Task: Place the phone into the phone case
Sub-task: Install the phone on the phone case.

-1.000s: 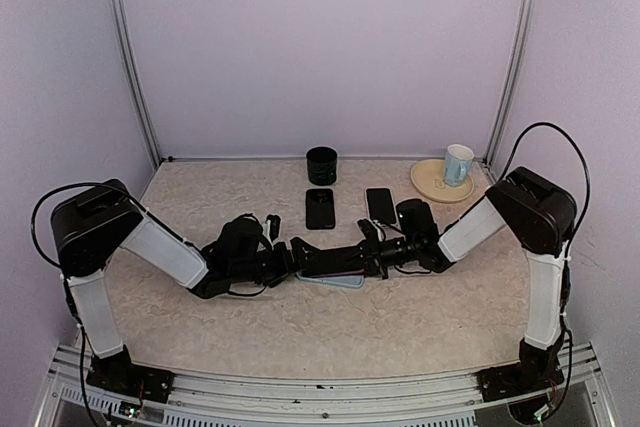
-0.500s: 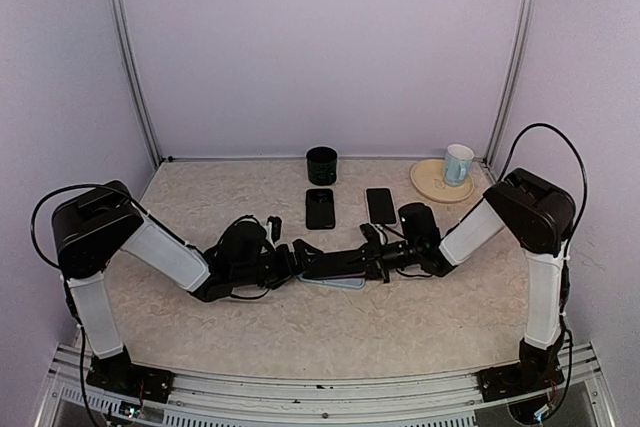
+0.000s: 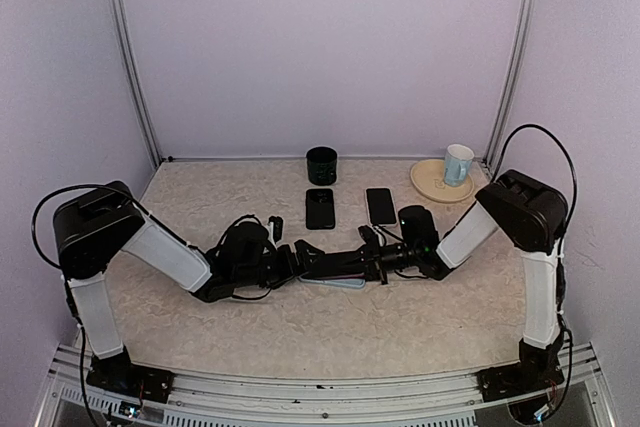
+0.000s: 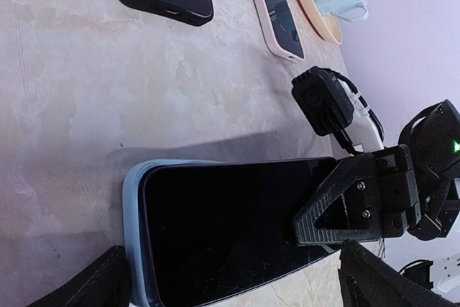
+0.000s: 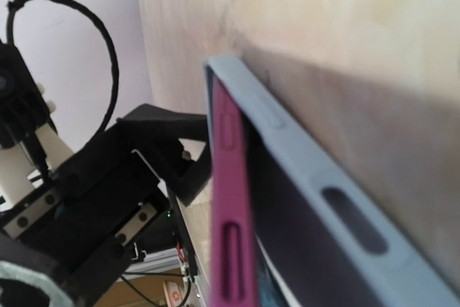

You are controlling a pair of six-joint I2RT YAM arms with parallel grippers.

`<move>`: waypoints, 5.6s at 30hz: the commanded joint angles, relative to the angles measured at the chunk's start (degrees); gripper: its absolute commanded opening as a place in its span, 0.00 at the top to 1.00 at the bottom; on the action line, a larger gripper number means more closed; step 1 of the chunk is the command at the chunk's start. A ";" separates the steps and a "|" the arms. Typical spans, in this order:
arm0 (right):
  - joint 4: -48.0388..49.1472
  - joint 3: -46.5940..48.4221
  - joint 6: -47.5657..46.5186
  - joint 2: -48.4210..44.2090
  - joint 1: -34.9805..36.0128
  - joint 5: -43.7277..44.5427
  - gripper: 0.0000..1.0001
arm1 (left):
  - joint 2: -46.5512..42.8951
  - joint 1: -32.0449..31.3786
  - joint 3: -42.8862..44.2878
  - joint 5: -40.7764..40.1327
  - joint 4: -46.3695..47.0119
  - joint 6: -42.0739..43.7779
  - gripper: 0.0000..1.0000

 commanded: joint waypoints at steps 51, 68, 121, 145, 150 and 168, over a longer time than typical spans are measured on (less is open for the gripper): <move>14.25 1.87 -7.35 -0.31 1.80 -6.68 1.00 | -3.40 4.17 -1.77 8.83 0.15 2.89 0.04; 13.07 1.57 -12.91 -0.44 1.87 -9.50 1.00 | -2.56 4.52 -3.56 19.87 14.69 1.27 0.23; 8.17 -0.18 -20.14 -9.66 1.83 -12.31 1.00 | -12.64 0.48 -3.33 24.71 17.96 5.67 0.41; 5.63 -0.96 -24.05 -10.15 1.82 -12.80 1.00 | -12.59 -0.48 -3.88 26.09 21.60 5.47 0.68; 5.49 -1.05 -24.30 -10.19 1.88 -12.77 1.00 | -12.41 -0.65 -3.95 26.28 22.06 5.45 0.74; 5.18 -1.05 -24.48 -10.73 1.94 -12.81 1.00 | -12.32 -1.01 -4.22 26.77 23.49 5.03 0.92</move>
